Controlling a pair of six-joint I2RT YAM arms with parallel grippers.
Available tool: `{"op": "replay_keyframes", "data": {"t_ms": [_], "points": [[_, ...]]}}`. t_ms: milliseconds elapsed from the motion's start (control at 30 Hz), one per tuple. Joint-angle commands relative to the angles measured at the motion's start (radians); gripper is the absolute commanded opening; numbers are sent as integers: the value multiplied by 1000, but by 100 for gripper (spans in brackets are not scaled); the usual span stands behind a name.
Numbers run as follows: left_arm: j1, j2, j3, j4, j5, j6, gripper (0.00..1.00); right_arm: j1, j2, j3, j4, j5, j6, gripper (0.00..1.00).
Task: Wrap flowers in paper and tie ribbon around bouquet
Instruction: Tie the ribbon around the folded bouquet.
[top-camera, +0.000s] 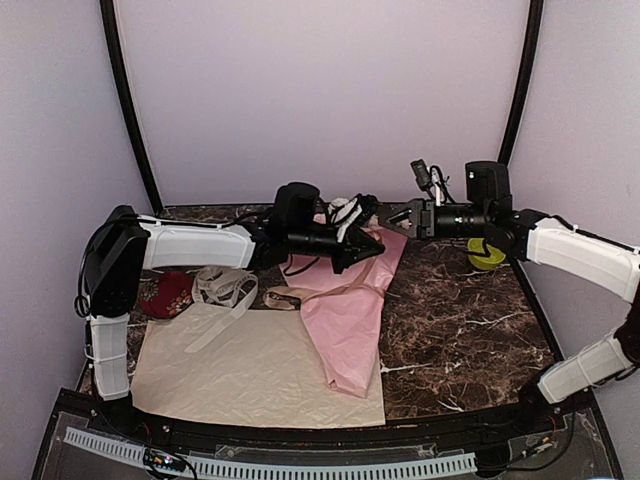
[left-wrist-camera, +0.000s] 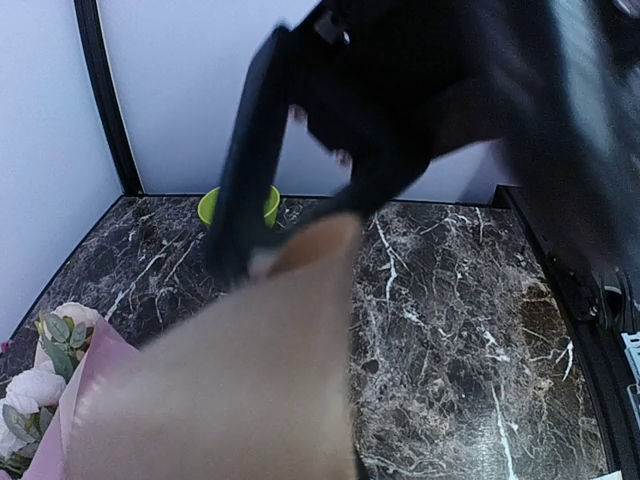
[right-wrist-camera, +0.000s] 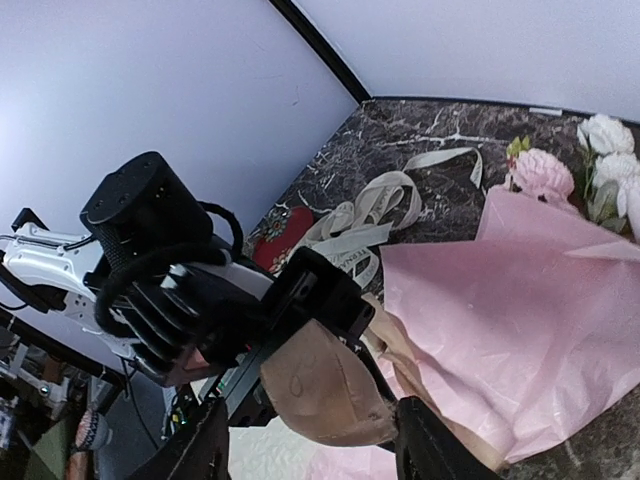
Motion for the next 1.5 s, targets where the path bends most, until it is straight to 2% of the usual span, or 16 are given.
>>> {"op": "replay_keyframes", "data": {"t_ms": [0,67,133,267,333,633,933,1300,1333,1367,1467], "points": [[0,-32,-13,46,14,-28,0,6,65,-69,83,-129,34,72],[0,-33,-12,34,15,-20,0,9,71,-112,155,-141,60,75],[0,-33,-12,22,17,-15,0,9,68,-147,240,-149,92,74],[0,-32,-14,12,26,-10,0,9,80,-146,275,-126,110,61],[0,-30,-15,9,32,-8,0,9,96,-145,311,-120,132,59],[0,-30,-17,-9,46,5,0,7,173,-94,345,-64,165,66],[0,-33,-26,-11,47,7,0,-31,184,-56,273,12,129,68],[0,-21,-18,-14,44,2,0,21,235,-41,331,-103,147,66],[0,-21,-17,-15,43,3,0,25,242,-38,324,-104,143,62],[0,-20,-16,-17,43,4,0,25,246,-38,321,-105,144,52],[0,-23,-14,-39,40,17,0,25,240,-48,334,-89,152,9]]}}
